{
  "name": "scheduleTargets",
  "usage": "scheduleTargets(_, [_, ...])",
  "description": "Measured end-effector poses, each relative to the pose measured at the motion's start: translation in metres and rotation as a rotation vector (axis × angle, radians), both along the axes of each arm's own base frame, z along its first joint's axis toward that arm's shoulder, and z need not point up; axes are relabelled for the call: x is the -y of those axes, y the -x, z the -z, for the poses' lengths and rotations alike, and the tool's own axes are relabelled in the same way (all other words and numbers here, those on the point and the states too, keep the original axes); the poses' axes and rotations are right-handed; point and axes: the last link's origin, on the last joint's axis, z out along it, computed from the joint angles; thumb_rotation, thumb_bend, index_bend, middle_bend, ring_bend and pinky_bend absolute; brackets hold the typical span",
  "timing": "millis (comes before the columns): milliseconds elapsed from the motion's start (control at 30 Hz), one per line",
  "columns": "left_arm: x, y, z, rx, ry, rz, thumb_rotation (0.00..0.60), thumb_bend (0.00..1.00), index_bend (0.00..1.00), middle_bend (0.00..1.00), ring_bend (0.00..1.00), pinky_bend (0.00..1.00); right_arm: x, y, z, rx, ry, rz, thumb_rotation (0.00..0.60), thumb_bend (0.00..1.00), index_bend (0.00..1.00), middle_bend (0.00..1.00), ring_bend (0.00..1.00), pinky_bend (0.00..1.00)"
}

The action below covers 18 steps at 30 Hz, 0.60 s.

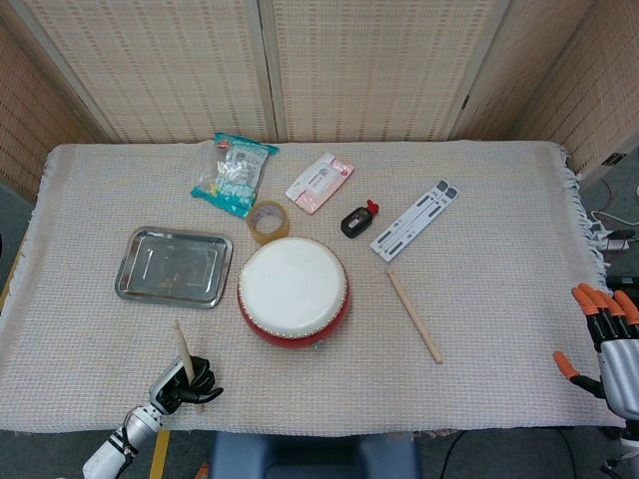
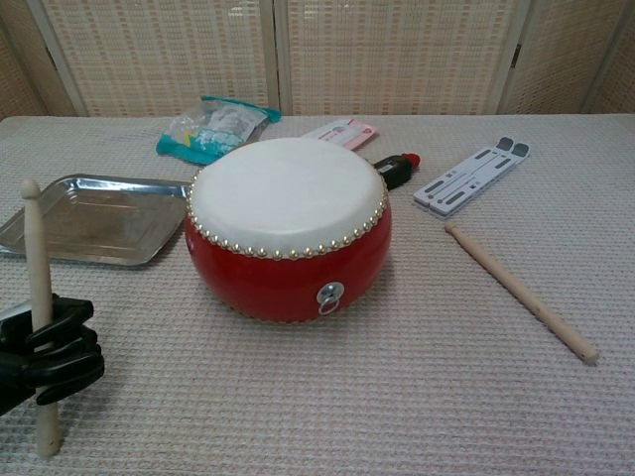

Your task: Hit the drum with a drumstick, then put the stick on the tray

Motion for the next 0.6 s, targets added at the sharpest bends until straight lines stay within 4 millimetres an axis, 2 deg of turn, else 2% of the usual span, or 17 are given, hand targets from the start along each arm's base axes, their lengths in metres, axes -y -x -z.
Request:
scheduleTargets(267, [0.0066,-0.0019,-0.0036,-0.02,-0.029,0.054,0.595,0.23,0.93,1.0,0.95,0.89,0.0,-0.0009,0.0003,-0.002,0.0,0.0,0.6,0.25,0.0,0.05,0.0,0.0])
scheduleTargets(600, [0.0002,-0.0094,-0.0078,0.043,-0.16,-0.014,0.6,0.24,0.96,1.0,0.97,0.91,0.0008,-0.0023,0.0007,-0.004,-0.001,-0.002,0.6,0.25,0.0,0.05,0.0,0.0])
